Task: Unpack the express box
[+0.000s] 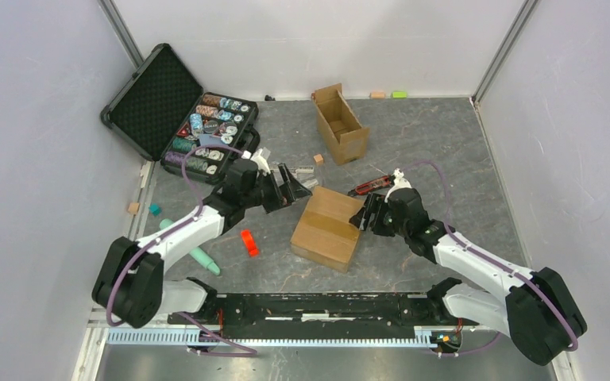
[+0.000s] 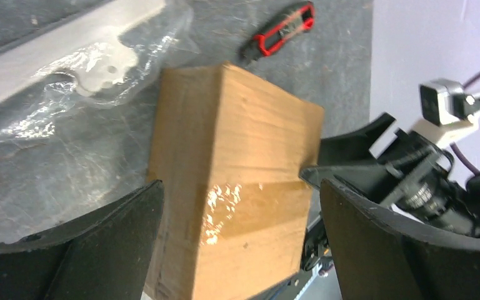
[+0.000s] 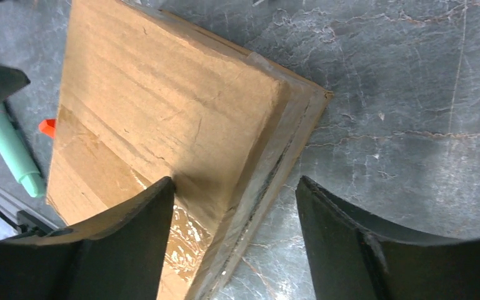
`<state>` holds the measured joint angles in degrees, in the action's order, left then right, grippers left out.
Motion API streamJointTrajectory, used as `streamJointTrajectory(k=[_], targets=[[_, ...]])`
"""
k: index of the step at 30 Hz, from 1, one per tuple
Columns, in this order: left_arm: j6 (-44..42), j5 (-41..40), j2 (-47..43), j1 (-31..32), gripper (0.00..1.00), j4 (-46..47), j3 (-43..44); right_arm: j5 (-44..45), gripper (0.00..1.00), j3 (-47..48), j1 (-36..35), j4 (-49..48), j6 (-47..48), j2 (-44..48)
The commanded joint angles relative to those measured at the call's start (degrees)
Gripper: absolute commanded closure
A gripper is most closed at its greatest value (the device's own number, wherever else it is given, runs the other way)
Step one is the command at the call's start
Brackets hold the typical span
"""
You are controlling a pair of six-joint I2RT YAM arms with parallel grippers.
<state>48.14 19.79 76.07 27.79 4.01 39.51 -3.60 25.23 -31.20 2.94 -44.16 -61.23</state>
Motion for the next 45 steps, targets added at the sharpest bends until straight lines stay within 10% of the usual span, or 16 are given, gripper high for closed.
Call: streamJointTrajectory(k=[1,13,23,45], targets=[[-3.4,4.3,-2.5,2.6,0.01,-6.3,-0.3,1.5,0.29,-1.7,-0.2,-1.6,0.1,-0.3],[-2.7,2.4,-0.2,12.2,0.02,-9.9,6.5,0.1,0.61,-8.8,-0.6,-4.3,-1.7,2.2],[0.1,3.1,2.6,19.5,0.02,-8.8,14.5,0.2,0.41,-15.4,-0.5,-6.6,-3.1,5.3],[0.5,-5.6,1.8,24.1,0.01,-11.0,25.6,-17.4,0.48,-11.9,-4.7,-32.7,-15.0,-6.4]])
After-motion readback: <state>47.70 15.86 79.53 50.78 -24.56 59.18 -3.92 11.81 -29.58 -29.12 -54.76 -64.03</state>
